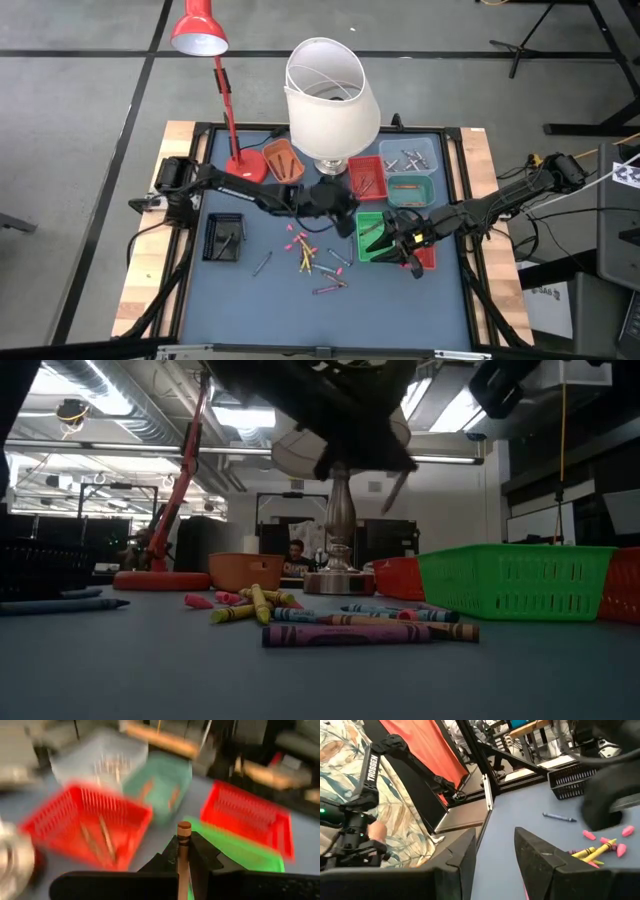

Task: Sort crayons
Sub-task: Put the brown crayon into the top dark orange bin, then put the violet crayon into the green bin

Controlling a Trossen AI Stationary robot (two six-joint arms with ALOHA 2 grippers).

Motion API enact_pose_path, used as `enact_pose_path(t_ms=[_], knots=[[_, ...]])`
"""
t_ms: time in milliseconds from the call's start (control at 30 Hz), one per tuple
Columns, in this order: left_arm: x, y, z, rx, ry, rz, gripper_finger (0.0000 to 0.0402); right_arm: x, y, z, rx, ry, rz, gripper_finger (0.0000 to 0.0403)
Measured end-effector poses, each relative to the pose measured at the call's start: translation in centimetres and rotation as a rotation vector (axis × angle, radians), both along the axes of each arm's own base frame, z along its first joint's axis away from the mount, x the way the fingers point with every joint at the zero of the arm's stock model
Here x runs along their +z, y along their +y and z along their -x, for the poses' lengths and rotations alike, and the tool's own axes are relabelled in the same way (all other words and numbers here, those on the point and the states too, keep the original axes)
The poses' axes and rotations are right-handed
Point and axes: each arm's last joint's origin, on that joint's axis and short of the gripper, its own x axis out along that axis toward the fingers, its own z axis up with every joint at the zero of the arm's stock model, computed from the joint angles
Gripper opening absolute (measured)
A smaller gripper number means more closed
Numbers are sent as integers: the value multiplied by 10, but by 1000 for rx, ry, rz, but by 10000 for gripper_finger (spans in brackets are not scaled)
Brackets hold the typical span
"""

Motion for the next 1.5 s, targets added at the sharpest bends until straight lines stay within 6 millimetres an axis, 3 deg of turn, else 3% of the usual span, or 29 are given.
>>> enact_pose_path(t_ms=[267,700,833,1167,1500], knots=[[-2,30,-23,27,-294,-151,3,2,0,0,-10,-19,-4,131],[-52,68,-33,69,-199,-273,10,2,0,0,-12,-17,-2,131],[-61,71,-34,66,-178,-270,29,1,0,0,-12,-12,1,131],[-61,71,-34,65,-174,-270,91,0,0,-1,-12,-7,3,131],[-54,71,-34,46,-201,-268,94,0,0,-1,-11,-10,2,131]])
